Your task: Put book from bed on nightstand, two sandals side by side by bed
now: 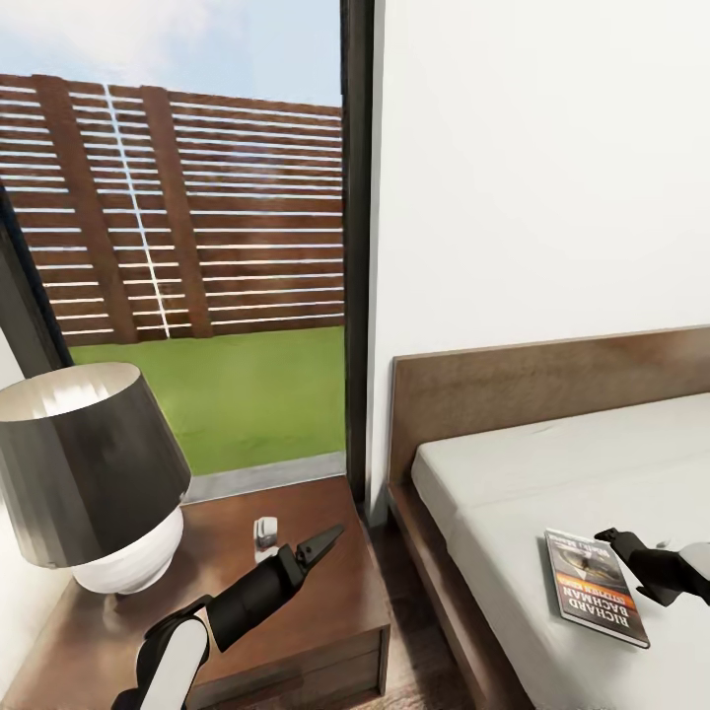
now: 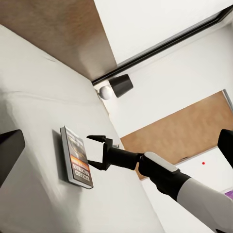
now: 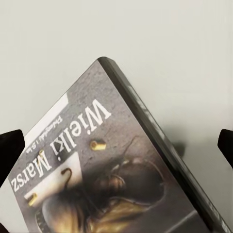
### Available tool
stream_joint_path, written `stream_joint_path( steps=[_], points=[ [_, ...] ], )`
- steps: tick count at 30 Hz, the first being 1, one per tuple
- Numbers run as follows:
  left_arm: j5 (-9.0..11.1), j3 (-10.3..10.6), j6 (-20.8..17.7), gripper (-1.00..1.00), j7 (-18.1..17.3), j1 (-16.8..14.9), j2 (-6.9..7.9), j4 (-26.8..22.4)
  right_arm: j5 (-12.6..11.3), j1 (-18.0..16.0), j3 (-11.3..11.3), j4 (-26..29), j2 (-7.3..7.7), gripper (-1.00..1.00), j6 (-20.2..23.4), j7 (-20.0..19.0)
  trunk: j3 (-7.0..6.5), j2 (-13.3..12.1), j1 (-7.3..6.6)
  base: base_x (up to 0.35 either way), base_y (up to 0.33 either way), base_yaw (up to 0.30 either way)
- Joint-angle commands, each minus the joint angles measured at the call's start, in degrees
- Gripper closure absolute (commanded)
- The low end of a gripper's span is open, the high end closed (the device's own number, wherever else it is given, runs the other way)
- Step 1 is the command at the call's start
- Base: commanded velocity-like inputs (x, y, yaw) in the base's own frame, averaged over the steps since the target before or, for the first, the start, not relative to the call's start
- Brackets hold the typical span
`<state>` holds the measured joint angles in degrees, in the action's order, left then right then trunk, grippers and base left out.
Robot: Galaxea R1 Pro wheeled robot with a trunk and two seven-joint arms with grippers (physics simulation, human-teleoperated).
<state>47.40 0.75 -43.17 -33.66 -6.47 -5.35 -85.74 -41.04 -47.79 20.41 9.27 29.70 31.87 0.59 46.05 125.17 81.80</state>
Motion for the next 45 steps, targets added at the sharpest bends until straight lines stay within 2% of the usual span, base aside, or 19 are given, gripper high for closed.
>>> stream_joint_path(
  steps=[1, 45],
  points=[
    [0.24, -0.05, -0.35, -1.0, 0.0, -0.03, -0.04, -0.02, -0.07, -0.02, 0.16, 0.04, 0.01, -1.0, 0.26, 0.05, 0.06, 0.03, -0.01, 0.0, 0.0, 0.0],
    [0.24, -0.11, -0.37, -1.0, -0.02, -0.03, -0.05, 0.0, -0.1, -0.02, 0.16, 0.45, 0.01, -1.0, 0.36, 0.11, 0.24, 0.43, 0.21, 0.0, 0.0, 0.0]
  ],
)
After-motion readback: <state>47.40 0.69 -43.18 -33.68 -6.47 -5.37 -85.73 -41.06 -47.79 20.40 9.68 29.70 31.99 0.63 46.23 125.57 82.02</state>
